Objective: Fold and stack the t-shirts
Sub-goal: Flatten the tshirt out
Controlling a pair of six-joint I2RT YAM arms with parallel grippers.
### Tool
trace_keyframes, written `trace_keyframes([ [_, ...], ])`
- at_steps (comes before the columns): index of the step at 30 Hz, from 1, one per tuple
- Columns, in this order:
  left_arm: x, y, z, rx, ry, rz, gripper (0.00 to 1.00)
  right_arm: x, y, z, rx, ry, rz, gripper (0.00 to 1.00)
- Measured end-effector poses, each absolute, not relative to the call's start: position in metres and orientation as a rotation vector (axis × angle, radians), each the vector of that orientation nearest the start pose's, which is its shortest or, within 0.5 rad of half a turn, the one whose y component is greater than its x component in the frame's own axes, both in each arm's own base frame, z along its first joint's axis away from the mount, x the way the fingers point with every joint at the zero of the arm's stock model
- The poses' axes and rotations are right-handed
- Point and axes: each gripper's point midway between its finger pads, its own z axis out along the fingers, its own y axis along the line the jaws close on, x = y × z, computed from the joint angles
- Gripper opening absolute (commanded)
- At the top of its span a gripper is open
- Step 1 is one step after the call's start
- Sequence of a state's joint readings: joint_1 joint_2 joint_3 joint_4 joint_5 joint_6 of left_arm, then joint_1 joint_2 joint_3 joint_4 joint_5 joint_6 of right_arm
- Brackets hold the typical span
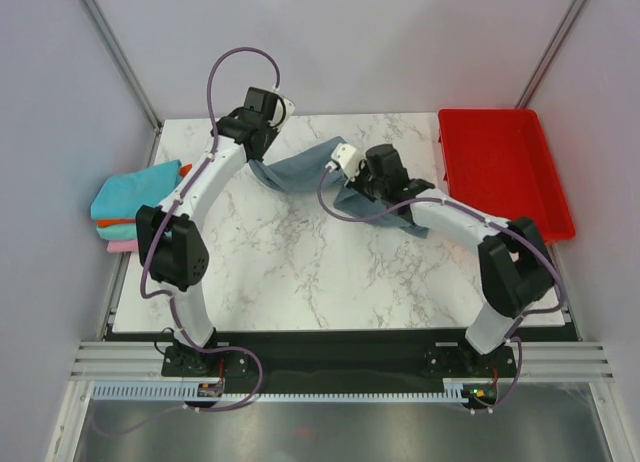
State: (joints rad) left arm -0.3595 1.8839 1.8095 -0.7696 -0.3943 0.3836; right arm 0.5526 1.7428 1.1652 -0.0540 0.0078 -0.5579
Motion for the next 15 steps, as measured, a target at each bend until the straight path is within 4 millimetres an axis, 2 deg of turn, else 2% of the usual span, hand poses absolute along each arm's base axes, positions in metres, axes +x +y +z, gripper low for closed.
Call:
trace_keyframes([
  [4,0.468,-0.095,0.223,0.682,2.264,0.429,0.02,0.437,0.218,0.208,-1.028,1.757,-0.1,0.0],
  [7,0.456,-0.096,0.247,0.667,2.228,0.384,0.02,0.44,0.198,0.293,-0.908,1.645,-0.173,0.0],
  [11,0.434,-0.096,0.299,0.63,2.132,0.311,0.02,0.428,0.169,0.391,-0.77,1.518,-0.242,0.0],
  [12,0.428,-0.096,0.321,0.611,2.084,0.289,0.02,0.422,0.162,0.414,-0.733,1.486,-0.258,0.0],
  [13,0.423,-0.096,0.333,0.601,2.057,0.276,0.02,0.416,0.154,0.437,-0.697,1.453,-0.273,0.0],
  [15,0.412,-0.094,0.365,0.573,1.986,0.253,0.02,0.403,0.142,0.471,-0.65,1.404,-0.297,0.0],
])
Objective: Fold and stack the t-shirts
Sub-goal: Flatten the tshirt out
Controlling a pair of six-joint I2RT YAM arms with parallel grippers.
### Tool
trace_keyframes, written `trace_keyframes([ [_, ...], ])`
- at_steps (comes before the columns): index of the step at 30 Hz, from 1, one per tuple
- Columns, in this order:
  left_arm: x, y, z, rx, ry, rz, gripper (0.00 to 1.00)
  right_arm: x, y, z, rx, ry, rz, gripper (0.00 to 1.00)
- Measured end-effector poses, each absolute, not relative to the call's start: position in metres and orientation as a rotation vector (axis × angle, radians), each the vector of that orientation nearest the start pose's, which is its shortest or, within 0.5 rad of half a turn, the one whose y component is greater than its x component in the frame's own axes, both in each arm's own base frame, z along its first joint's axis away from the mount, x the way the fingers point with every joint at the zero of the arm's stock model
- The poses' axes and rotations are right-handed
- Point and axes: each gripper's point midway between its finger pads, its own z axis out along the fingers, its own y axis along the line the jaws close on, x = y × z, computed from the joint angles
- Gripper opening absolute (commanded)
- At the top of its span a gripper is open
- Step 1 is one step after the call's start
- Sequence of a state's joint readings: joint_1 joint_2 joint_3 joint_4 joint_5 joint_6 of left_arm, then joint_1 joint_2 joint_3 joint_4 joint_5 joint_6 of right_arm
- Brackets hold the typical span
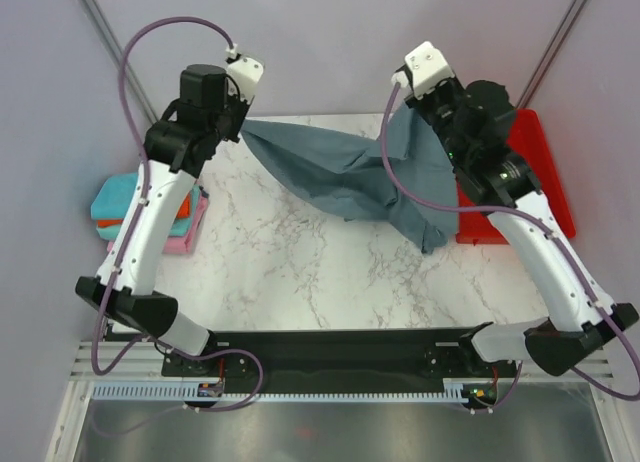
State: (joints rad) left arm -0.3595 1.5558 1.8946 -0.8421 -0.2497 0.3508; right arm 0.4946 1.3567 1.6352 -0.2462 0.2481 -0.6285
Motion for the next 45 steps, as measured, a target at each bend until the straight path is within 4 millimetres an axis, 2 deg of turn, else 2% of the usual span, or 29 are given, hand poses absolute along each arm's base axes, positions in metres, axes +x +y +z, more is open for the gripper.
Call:
trace_keyframes([
  [3,0.396,-0.091,0.412,0.535,1.878,0.221,0.02,0.379,0.123,0.512,-0.595,1.336,-0.328,0.0],
  [5,0.386,-0.088,0.444,0.511,1.81,0.21,0.02,0.365,0.112,0.532,-0.561,1.306,-0.341,0.0],
  [9,0.37,-0.082,0.492,0.475,1.703,0.205,0.02,0.342,0.093,0.561,-0.505,1.268,-0.356,0.0],
  [11,0.361,-0.079,0.51,0.468,1.66,0.202,0.02,0.332,0.084,0.571,-0.487,1.259,-0.362,0.0],
  [14,0.346,-0.078,0.524,0.483,1.616,0.18,0.02,0.316,0.074,0.584,-0.465,1.252,-0.353,0.0],
  [18,0.31,-0.08,0.544,0.526,1.537,0.115,0.02,0.283,0.046,0.616,-0.384,1.209,-0.338,0.0],
  [20,0.287,-0.078,0.558,0.538,1.48,0.092,0.02,0.257,0.029,0.634,-0.338,1.169,-0.332,0.0],
  [22,0.256,-0.075,0.578,0.556,1.392,0.06,0.02,0.226,0.014,0.656,-0.292,1.108,-0.324,0.0],
  [26,0.197,-0.072,0.617,0.58,1.205,0.001,0.02,0.154,-0.011,0.707,-0.199,0.936,-0.3,0.0],
  [29,0.155,-0.063,0.653,0.56,1.053,-0.011,0.02,0.102,-0.025,0.736,-0.141,0.808,-0.299,0.0],
  [32,0.13,-0.056,0.68,0.53,0.945,0.0,0.02,0.07,-0.031,0.753,-0.109,0.72,-0.319,0.0],
  [33,0.125,-0.055,0.685,0.525,0.922,0.002,0.02,0.064,-0.032,0.757,-0.103,0.7,-0.324,0.0],
  [36,0.128,-0.057,0.687,0.531,0.91,0.003,0.02,0.061,-0.029,0.762,-0.1,0.671,-0.324,0.0],
  [39,0.149,-0.067,0.668,0.568,0.963,-0.004,0.02,0.078,-0.025,0.761,-0.112,0.685,-0.322,0.0],
  [42,0.185,-0.078,0.628,0.627,1.071,0.004,0.02,0.119,-0.018,0.746,-0.133,0.746,-0.327,0.0],
  [44,0.213,-0.086,0.586,0.677,1.175,0.005,0.02,0.159,-0.012,0.724,-0.158,0.818,-0.33,0.0],
  [45,0.225,-0.09,0.566,0.7,1.224,0.004,0.02,0.187,-0.007,0.706,-0.177,0.871,-0.329,0.0],
])
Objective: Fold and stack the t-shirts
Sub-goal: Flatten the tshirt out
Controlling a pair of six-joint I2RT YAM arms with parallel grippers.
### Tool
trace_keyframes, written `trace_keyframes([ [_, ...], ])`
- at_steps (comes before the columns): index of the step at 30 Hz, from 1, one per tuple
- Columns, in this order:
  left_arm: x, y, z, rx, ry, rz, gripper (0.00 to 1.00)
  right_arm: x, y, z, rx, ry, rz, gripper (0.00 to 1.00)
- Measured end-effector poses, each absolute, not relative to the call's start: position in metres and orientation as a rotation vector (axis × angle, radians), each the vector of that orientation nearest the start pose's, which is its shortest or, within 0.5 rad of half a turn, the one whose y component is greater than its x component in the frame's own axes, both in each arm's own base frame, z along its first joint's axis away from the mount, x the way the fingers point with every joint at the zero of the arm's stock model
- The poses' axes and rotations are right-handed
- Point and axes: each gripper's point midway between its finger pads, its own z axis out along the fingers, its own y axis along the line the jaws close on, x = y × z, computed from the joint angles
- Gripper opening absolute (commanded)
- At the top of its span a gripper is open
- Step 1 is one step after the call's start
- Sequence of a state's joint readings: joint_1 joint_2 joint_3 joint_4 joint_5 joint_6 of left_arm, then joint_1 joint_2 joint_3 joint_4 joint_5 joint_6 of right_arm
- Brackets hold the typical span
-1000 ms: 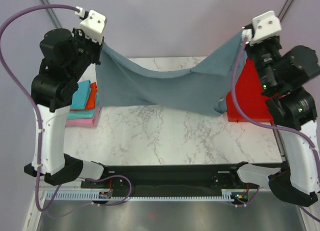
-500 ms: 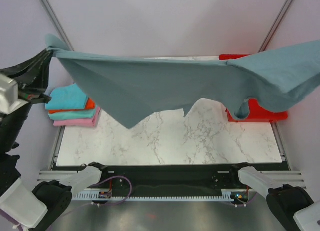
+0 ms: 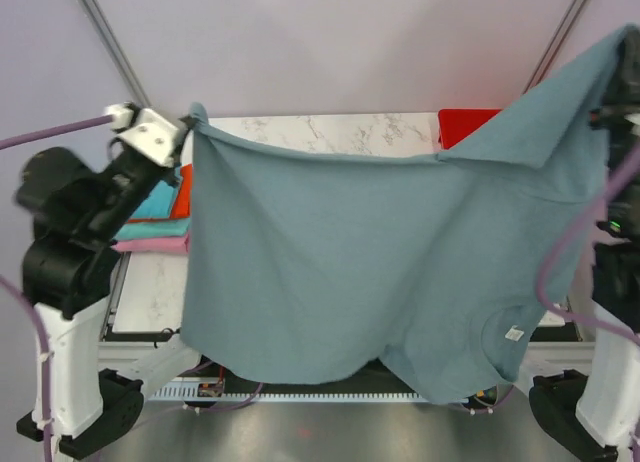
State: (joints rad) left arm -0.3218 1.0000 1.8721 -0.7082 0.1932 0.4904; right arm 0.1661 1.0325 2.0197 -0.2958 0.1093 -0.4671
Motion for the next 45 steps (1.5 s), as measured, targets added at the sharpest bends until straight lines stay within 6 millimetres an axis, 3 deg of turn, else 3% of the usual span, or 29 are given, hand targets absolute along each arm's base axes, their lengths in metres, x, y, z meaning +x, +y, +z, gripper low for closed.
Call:
trace_keyframes([
  [6,0.293,-0.109,0.394,0.852,1.609,-0.026,0.02,0.329,0.022,0.579,-0.311,1.193,-0.302,0.0],
  [10,0.319,-0.11,0.292,0.906,1.827,-0.019,0.02,0.419,0.046,0.462,-0.416,1.414,-0.249,0.0],
  [15,0.358,-0.097,0.207,0.9,2.004,0.049,0.02,0.49,0.065,0.306,-0.534,1.688,-0.193,0.0],
  [18,0.392,-0.086,0.177,0.865,2.075,0.094,0.02,0.522,0.07,0.223,-0.581,1.83,-0.162,0.0],
  [20,0.423,-0.076,0.158,0.835,2.126,0.139,0.02,0.543,0.071,0.185,-0.581,1.903,-0.143,0.0],
  [23,0.467,-0.067,0.148,0.787,2.149,0.197,0.02,0.585,0.071,0.162,-0.548,1.937,-0.132,0.0],
  [26,0.504,-0.064,0.151,0.741,2.132,0.238,0.02,0.635,0.073,0.168,-0.494,1.895,-0.123,0.0],
  [30,0.544,-0.06,0.163,0.677,2.094,0.29,0.02,0.677,0.077,0.182,-0.446,1.835,-0.111,0.0],
  [36,0.575,-0.056,0.16,0.61,2.091,0.325,0.02,0.696,0.081,0.179,-0.405,1.814,-0.091,0.0],
  [40,0.587,-0.047,0.143,0.573,2.124,0.35,0.02,0.697,0.082,0.16,-0.378,1.85,-0.071,0.0],
  [45,0.591,-0.032,0.117,0.538,2.179,0.374,0.02,0.696,0.082,0.15,-0.367,1.87,-0.062,0.0],
])
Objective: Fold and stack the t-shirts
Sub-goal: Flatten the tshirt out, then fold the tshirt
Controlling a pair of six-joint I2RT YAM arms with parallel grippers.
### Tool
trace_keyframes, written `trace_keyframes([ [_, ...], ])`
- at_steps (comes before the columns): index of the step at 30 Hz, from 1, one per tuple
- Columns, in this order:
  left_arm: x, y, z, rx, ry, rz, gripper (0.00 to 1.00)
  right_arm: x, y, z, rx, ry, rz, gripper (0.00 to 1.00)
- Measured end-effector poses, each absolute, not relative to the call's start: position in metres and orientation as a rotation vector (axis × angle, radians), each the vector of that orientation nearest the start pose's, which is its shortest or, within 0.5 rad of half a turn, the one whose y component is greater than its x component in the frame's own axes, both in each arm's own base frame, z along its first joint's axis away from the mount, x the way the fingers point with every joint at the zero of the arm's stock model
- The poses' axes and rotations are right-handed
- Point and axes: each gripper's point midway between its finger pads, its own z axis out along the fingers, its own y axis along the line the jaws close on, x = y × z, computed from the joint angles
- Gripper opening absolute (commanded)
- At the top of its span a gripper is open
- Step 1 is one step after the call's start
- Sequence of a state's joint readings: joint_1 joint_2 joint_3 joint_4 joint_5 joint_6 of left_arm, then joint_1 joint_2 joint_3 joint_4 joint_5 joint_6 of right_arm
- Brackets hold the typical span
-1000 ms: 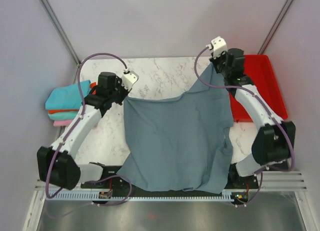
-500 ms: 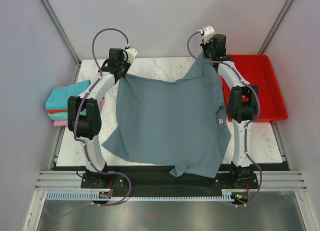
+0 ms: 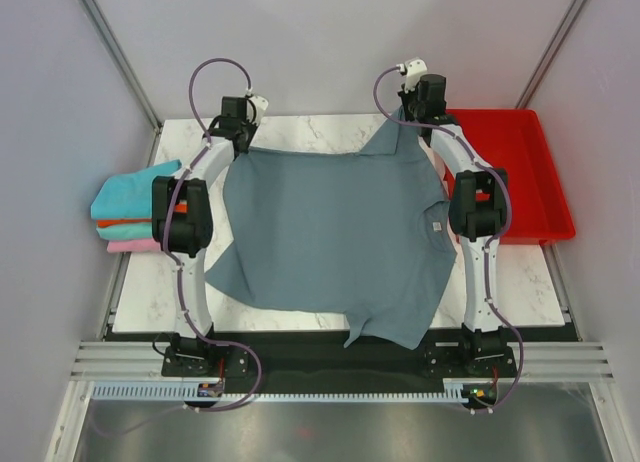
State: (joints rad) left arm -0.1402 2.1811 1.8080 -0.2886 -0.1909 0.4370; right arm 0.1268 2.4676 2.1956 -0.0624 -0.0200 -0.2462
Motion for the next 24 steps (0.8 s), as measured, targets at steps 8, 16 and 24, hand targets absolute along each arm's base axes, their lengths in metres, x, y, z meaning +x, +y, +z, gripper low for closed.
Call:
trace_keyframes([
  [8,0.597,-0.021,0.106,0.514,2.197,0.396,0.02,0.69,0.082,0.134,-0.364,1.91,-0.054,0.0],
  [16,0.611,-0.007,0.125,0.466,2.155,0.421,0.02,0.703,0.083,0.156,-0.355,1.856,-0.058,0.0],
  [24,0.609,0.013,0.115,0.433,2.186,0.461,0.02,0.712,0.1,0.166,-0.364,1.806,-0.044,0.0],
])
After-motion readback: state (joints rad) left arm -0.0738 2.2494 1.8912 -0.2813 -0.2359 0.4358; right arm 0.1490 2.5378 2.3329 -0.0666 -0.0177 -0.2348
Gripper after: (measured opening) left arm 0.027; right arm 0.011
